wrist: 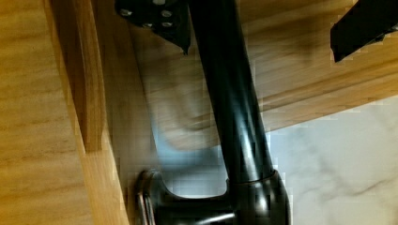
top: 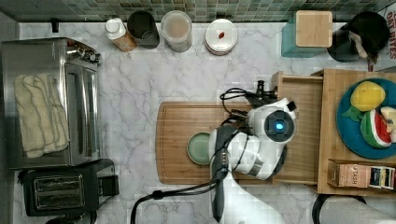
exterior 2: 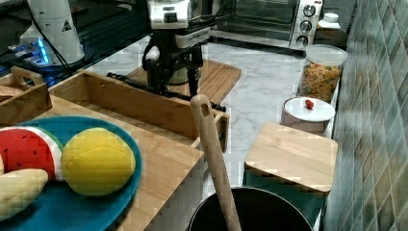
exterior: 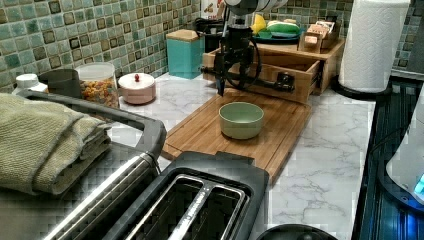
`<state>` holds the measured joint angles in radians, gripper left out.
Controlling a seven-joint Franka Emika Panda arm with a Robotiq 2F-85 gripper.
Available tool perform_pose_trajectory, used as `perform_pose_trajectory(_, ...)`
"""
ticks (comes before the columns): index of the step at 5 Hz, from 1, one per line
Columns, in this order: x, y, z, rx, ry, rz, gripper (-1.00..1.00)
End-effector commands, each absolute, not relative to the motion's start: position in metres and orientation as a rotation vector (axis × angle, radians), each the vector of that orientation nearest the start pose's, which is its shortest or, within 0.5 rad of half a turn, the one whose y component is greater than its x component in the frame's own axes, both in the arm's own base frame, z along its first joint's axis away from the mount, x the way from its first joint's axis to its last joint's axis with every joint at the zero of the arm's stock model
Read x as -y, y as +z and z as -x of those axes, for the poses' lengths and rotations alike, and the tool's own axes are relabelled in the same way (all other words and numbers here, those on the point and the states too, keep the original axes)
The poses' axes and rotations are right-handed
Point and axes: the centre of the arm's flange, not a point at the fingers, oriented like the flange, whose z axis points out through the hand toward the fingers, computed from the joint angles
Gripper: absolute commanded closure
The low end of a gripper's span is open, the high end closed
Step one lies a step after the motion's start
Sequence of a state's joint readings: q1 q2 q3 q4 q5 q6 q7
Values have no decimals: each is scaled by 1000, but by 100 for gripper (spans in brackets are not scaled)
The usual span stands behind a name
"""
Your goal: Open the drawer.
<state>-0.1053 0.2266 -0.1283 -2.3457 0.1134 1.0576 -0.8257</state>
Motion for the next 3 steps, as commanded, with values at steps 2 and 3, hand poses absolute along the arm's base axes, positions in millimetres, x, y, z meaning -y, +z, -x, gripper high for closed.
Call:
perform_pose_trajectory(2,-41,286,-497,-78,-68,3045,-100)
perform_pose_trajectory(3,-41,286,-496,-79,-67,3045,-100)
